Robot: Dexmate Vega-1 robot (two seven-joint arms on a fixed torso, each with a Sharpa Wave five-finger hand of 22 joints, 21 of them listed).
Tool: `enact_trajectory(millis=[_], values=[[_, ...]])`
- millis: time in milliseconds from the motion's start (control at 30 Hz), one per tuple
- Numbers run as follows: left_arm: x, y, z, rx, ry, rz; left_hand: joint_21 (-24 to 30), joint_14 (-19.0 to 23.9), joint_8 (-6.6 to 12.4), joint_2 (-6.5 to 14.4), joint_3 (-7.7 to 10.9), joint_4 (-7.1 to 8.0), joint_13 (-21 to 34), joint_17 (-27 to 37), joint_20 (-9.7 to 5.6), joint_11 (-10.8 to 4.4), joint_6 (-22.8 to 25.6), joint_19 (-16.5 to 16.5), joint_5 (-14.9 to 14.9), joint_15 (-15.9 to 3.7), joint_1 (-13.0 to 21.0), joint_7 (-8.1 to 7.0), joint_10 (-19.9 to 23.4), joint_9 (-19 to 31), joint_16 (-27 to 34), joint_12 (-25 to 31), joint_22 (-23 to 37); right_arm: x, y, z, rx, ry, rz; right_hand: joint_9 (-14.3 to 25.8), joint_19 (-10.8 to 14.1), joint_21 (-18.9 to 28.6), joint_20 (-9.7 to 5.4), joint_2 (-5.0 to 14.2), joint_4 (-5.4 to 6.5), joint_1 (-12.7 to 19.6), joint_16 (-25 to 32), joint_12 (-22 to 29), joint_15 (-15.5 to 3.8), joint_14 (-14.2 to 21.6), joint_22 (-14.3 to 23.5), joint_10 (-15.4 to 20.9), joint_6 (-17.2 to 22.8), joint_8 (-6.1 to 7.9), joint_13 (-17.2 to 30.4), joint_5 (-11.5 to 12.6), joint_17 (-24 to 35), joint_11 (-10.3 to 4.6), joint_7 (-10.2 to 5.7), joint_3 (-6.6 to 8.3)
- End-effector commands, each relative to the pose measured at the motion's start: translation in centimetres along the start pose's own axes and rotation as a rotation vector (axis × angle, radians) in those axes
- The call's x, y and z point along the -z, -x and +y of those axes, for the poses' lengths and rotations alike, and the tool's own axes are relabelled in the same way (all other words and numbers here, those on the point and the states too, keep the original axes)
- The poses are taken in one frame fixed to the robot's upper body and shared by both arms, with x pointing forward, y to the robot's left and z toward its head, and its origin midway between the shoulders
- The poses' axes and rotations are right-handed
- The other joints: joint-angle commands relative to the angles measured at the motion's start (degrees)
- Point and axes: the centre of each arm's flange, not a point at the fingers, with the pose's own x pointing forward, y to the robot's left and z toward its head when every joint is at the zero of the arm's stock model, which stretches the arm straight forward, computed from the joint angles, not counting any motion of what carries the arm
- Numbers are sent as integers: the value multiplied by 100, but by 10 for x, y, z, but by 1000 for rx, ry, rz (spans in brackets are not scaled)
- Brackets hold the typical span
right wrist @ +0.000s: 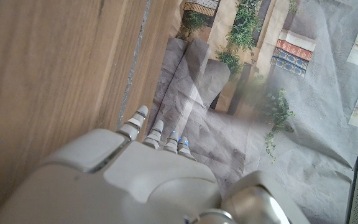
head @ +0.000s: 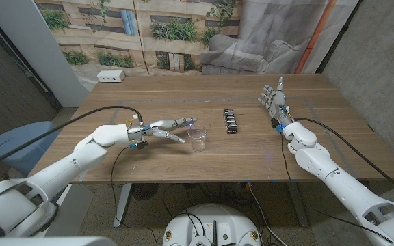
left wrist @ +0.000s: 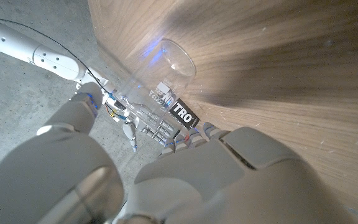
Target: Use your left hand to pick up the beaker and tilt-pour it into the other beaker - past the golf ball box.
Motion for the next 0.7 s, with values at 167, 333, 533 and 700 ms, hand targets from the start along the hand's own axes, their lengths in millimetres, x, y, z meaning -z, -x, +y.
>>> enact_trajectory(millis=[167, 333, 533, 700], values=[[3, -11, -10, -19, 61, 33, 32, -16, 125, -15, -27, 28, 35, 13, -23, -231, -600, -575, -12, -130, 196, -56, 160, 19, 36, 130, 9, 0, 0, 0, -1, 0, 0, 9, -18, 38, 29, 514, 6, 14, 17, 35, -112, -25, 26, -23, -43, 31, 30, 32, 8, -16, -5, -34], [2, -13, -12, -1, 72, 32, 9, -35, 233, -27, -41, 27, 37, 13, 10, -323, -302, -562, -17, -53, 274, -33, 458, 18, -27, 181, 9, 0, 0, 0, -1, 0, 0, 9, -18, 38, 32, 514, 6, 15, 18, 35, -109, -24, 26, -24, -32, 35, 30, 32, 8, -16, -11, -34], [0, -17, -16, 21, 60, 21, 11, -25, 346, -29, -55, 28, 37, 14, 55, -334, 28, -505, -16, 19, 360, -10, 764, 17, -46, 228, 10, 0, 0, 0, -1, 0, 0, 9, -18, 38, 31, 515, 6, 14, 17, 36, -116, -26, 26, -21, -33, 34, 30, 32, 8, -10, -14, -33], [-1, -20, -17, 17, 59, 19, 31, 195, 446, -34, -73, 27, 35, 11, 31, -366, 337, -374, -13, -30, 452, 15, 1005, 18, -3, 246, 9, 0, 0, 0, -1, 0, 0, 9, -15, 39, 31, 515, 6, 14, 20, 34, -112, -20, 26, -26, -37, 33, 30, 32, 8, -8, -12, -34]])
